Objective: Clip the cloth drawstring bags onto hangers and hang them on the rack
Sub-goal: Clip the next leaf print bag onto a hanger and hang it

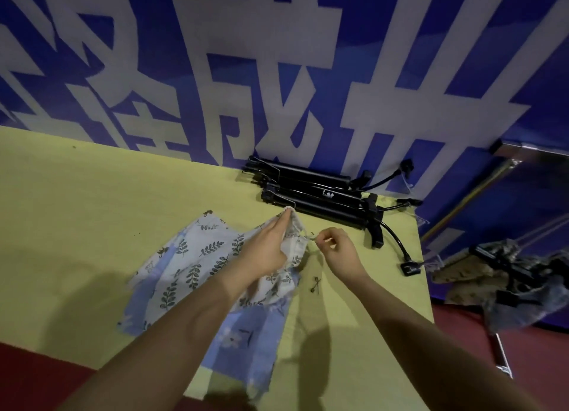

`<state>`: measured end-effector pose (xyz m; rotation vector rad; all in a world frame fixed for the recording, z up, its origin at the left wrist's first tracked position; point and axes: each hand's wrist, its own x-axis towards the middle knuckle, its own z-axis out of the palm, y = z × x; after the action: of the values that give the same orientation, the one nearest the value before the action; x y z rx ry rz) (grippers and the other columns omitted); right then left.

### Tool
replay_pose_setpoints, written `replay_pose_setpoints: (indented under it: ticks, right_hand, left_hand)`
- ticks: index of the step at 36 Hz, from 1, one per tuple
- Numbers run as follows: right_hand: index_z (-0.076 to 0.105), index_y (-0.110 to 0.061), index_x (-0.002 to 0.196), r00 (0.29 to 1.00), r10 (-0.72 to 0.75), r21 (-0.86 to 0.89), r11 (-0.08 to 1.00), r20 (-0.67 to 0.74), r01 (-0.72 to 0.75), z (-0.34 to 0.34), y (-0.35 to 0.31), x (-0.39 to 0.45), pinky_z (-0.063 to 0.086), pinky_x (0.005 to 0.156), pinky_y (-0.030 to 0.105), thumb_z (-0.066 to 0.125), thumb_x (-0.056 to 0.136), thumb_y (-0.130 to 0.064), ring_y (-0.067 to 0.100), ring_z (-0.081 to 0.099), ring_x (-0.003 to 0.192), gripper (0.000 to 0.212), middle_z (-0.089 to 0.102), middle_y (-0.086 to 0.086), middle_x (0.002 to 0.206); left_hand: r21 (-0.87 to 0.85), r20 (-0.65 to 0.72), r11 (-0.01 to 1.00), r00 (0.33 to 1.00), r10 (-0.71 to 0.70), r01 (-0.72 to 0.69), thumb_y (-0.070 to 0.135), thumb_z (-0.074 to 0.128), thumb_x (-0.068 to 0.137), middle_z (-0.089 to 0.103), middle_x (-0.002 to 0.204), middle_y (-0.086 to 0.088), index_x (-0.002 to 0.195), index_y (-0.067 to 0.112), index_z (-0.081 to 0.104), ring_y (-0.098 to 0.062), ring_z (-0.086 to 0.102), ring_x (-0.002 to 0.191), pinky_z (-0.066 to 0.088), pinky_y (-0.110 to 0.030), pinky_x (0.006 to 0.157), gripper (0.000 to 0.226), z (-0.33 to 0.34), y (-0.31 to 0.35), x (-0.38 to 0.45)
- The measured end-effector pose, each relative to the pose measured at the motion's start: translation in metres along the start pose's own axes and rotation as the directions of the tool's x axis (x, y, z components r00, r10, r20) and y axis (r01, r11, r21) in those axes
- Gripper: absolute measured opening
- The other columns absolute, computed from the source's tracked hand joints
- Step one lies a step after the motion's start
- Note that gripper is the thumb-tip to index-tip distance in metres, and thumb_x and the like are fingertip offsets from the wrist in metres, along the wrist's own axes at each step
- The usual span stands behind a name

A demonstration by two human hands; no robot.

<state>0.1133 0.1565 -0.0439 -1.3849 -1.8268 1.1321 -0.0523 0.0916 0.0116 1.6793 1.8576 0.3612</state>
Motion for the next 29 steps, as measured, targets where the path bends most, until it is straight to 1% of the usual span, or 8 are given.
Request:
replay_pose_setpoints:
  ticks: [3, 5, 8, 11, 16, 21, 26, 29]
  right_hand:
    - [0.061, -0.027, 0.078, 0.997, -0.045, 0.014, 0.999, 0.055, 0.044, 0.009, -0.016, -0.002, 0.034, 0.094, 0.023, 0.065, 0.087, -0.017, 0.012, 0.045, 0.107, 0.014, 0.057, 0.003, 0.108]
    - [0.061, -0.028, 0.076, 0.994, -0.046, 0.048, 0.998, 0.096, 0.042, 0.017, -0.029, -0.005, 0.032, 0.097, 0.026, 0.066, 0.086, -0.018, 0.012, 0.042, 0.111, 0.015, 0.054, 0.003, 0.111]
    - [0.058, -0.027, 0.072, 0.983, -0.104, 0.104, 0.991, 0.151, 0.089, 0.028, -0.045, -0.013, 0.037, 0.086, 0.026, 0.063, 0.087, -0.011, 0.014, 0.050, 0.099, 0.022, 0.059, 0.002, 0.096]
    - [0.054, -0.018, 0.075, 0.962, -0.130, 0.205, 0.975, 0.240, 0.081, 0.038, -0.059, -0.020, 0.041, 0.069, 0.030, 0.054, 0.091, -0.001, 0.016, 0.049, 0.068, 0.023, 0.054, 0.000, 0.074]
    - [0.052, -0.008, 0.082, 0.958, -0.167, 0.146, 0.980, 0.231, 0.136, 0.048, -0.078, -0.017, 0.037, 0.056, 0.010, 0.048, 0.092, 0.003, -0.004, 0.046, 0.054, 0.015, 0.050, -0.003, 0.070]
    - [0.061, -0.007, 0.089, 0.942, -0.249, -0.087, 0.958, 0.225, 0.274, 0.042, -0.088, -0.007, 0.036, 0.066, 0.011, 0.064, 0.085, -0.006, 0.006, 0.051, 0.078, 0.005, 0.057, -0.002, 0.086]
    - [0.051, -0.016, 0.127, 0.912, -0.183, -0.294, 0.907, 0.368, 0.301, 0.034, -0.095, -0.001, 0.035, 0.088, 0.016, 0.067, 0.080, -0.006, 0.016, 0.047, 0.111, 0.050, 0.045, 0.005, 0.120]
    - [0.042, -0.012, 0.134, 0.904, -0.214, -0.365, 0.861, 0.371, 0.354, 0.030, -0.097, 0.004, 0.031, 0.084, 0.013, 0.053, 0.081, 0.006, 0.021, 0.045, 0.112, 0.057, 0.037, 0.008, 0.121]
  left_hand:
    - [-0.008, 0.004, 1.000, 1.000, 0.016, -0.016, 0.001, 0.057, 0.082, 0.007, 0.159, 0.008, 0.149, 0.030, -0.012, -0.023, 0.045, 0.128, 0.054, -0.038, 0.079, 0.101, -0.008, -0.001, -0.007]
    - [0.014, -0.001, 1.000, 1.000, 0.020, -0.020, 0.004, 0.058, 0.083, 0.004, 0.160, 0.008, 0.149, 0.030, -0.015, -0.025, 0.050, 0.121, 0.047, -0.027, 0.060, 0.102, -0.014, -0.002, -0.011]
    - [0.055, -0.003, 0.998, 1.000, 0.024, -0.024, 0.006, 0.058, 0.083, 0.000, 0.160, 0.010, 0.147, 0.032, -0.017, -0.031, 0.057, 0.105, 0.034, -0.022, 0.051, 0.102, -0.025, -0.004, -0.016]
    - [0.034, -0.004, 0.999, 0.999, 0.039, -0.039, 0.004, 0.057, 0.081, 0.005, 0.160, 0.007, 0.146, 0.038, -0.017, -0.019, 0.056, 0.075, 0.039, -0.027, 0.049, 0.105, -0.041, -0.006, -0.022]
    - [0.186, -0.071, 0.982, 0.997, -0.005, 0.018, 0.005, 0.054, 0.083, -0.002, 0.159, 0.012, 0.147, 0.034, -0.018, -0.025, 0.060, 0.082, 0.044, -0.034, 0.056, 0.100, -0.060, -0.005, -0.034]
    - [0.374, -0.157, 0.922, 0.987, -0.044, 0.100, 0.002, 0.049, 0.085, -0.009, 0.159, 0.010, 0.148, 0.026, -0.019, -0.026, 0.056, 0.070, 0.041, -0.032, 0.053, 0.096, -0.067, -0.007, -0.036]
    - [0.407, -0.181, 0.905, 0.982, -0.050, 0.121, -0.002, 0.047, 0.084, -0.011, 0.159, 0.008, 0.149, 0.022, -0.017, -0.025, 0.055, 0.068, 0.038, -0.032, 0.050, 0.094, -0.072, -0.007, -0.035]
    - [0.469, -0.209, 0.871, 0.977, -0.050, 0.145, -0.004, 0.044, 0.084, -0.012, 0.159, 0.007, 0.149, 0.019, -0.016, -0.026, 0.057, 0.074, 0.039, -0.032, 0.055, 0.091, -0.080, -0.004, -0.036]
